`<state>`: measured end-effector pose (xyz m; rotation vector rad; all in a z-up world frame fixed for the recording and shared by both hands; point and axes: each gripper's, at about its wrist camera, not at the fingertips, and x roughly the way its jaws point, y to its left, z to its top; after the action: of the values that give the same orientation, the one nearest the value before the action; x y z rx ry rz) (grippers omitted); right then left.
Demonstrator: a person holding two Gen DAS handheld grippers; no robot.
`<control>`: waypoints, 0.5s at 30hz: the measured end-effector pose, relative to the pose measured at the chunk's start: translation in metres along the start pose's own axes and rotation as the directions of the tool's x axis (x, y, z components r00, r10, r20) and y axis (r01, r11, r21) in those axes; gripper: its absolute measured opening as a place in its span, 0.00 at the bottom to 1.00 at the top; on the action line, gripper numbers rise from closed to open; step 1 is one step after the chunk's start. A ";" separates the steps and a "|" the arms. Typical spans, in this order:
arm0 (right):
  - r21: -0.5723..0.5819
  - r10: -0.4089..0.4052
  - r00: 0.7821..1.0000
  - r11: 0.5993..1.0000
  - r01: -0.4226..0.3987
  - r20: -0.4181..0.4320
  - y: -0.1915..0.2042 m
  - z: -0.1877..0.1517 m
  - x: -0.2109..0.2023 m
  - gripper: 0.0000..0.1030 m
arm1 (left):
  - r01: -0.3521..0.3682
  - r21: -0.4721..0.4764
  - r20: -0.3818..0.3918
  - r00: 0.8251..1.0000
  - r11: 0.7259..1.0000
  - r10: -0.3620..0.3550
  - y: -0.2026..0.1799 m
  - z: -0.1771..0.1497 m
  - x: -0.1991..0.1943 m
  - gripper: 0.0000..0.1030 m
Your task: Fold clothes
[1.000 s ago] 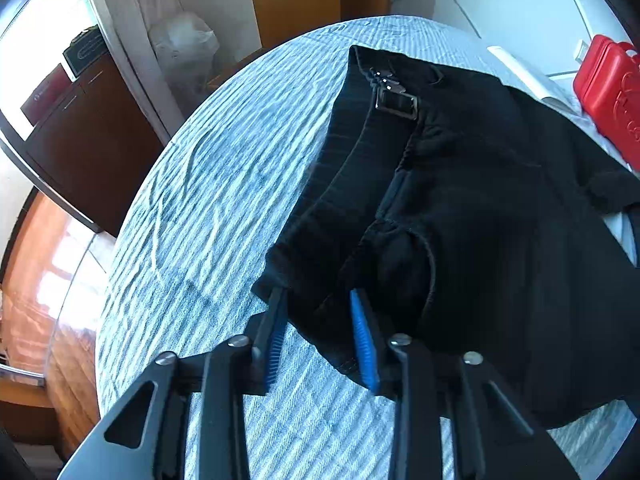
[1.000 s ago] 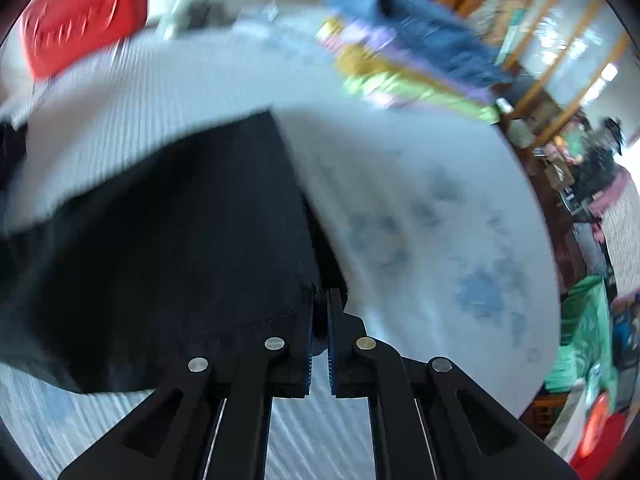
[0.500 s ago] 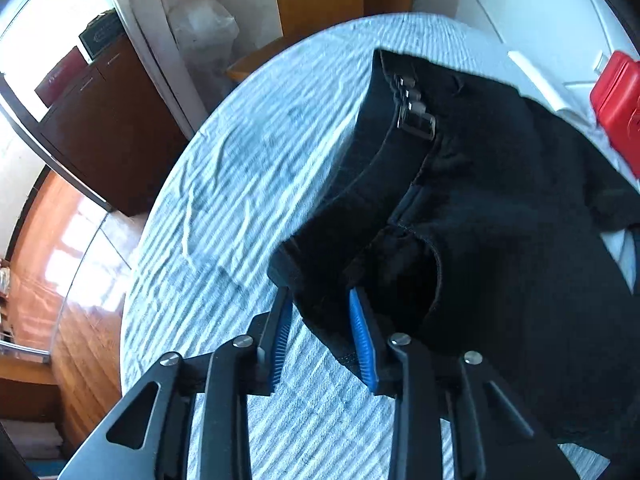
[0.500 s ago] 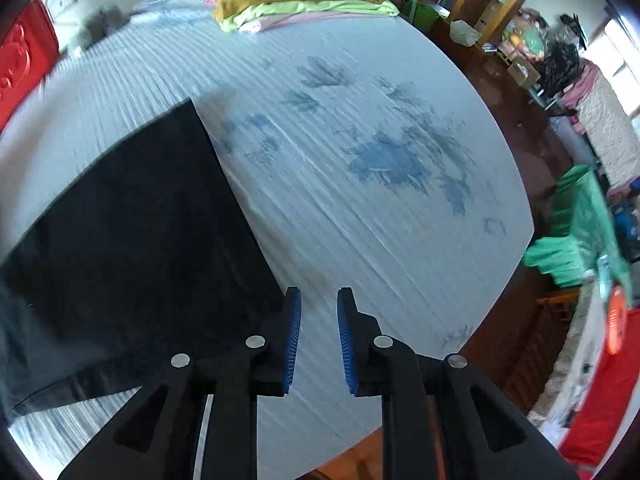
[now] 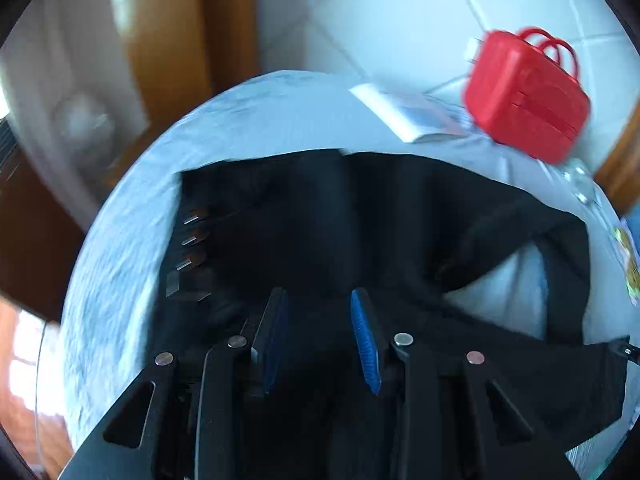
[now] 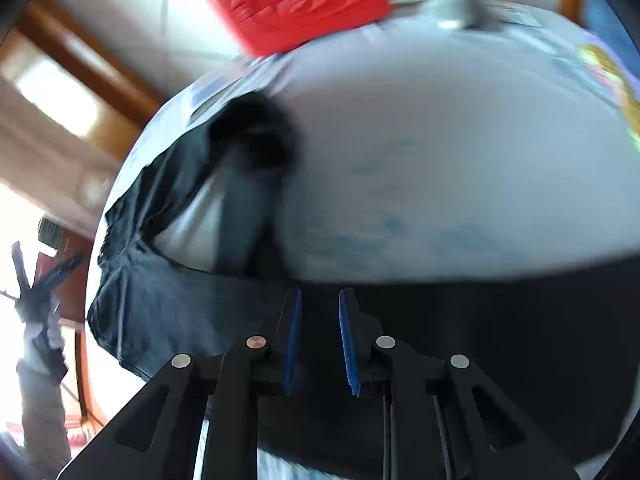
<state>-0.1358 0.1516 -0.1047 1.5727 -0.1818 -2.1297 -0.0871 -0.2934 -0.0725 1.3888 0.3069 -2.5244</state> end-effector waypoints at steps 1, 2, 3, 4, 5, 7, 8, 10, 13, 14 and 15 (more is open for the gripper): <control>-0.017 -0.006 1.000 1.000 0.006 -0.026 0.011 0.005 0.014 0.19 | 0.022 0.017 -0.007 1.000 1.000 -0.021 -0.008 0.006 0.007 0.32; -0.026 -0.012 0.999 1.000 0.011 -0.040 0.016 0.009 0.024 0.19 | 0.056 0.029 -0.017 0.998 0.998 -0.055 -0.017 0.010 0.014 0.32; -0.028 -0.010 0.999 1.000 0.008 -0.051 0.020 0.012 0.031 0.19 | 0.089 0.048 -0.023 0.996 0.995 -0.088 -0.026 0.014 0.020 0.32; -0.029 -0.006 0.998 1.000 0.004 -0.060 0.023 0.015 0.037 0.19 | 0.118 0.070 -0.027 0.993 0.991 -0.117 -0.036 0.017 0.025 0.32; -0.030 -0.003 0.998 1.000 0.000 -0.070 0.026 0.018 0.044 0.19 | 0.148 0.096 -0.032 0.989 0.984 -0.145 -0.046 0.021 0.031 0.32; -0.033 -0.011 0.996 0.999 0.008 -0.083 0.028 0.019 0.050 0.20 | 0.205 0.158 -0.041 0.979 0.966 -0.201 -0.071 0.028 0.043 0.32; -0.033 -0.015 0.996 0.999 0.012 -0.088 0.029 0.020 0.052 0.21 | 0.232 0.193 -0.047 0.973 0.953 -0.227 -0.086 0.029 0.047 0.32; -0.028 -0.018 0.995 0.999 0.016 -0.094 0.028 0.021 0.054 0.31 | 0.268 0.254 -0.056 0.963 0.929 -0.263 -0.112 0.030 0.054 0.34; -0.008 -0.020 0.995 1.000 0.019 -0.094 0.023 0.021 0.051 0.46 | 0.307 0.328 -0.083 0.952 0.894 -0.296 -0.144 0.025 0.062 0.41; -0.001 -0.015 0.995 1.000 0.015 -0.097 0.021 0.021 0.051 0.46 | 0.313 0.342 -0.090 0.949 0.886 -0.301 -0.154 0.023 0.066 0.47; 0.007 -0.009 0.995 1.000 0.010 -0.098 0.019 0.019 0.050 0.46 | 0.316 0.354 -0.096 0.949 0.880 -0.301 -0.163 0.022 0.072 0.49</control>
<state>-0.1593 0.1087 -0.1345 1.6812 -0.1499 -2.0551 -0.1924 -0.1536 -0.1111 1.6361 0.0649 -2.9366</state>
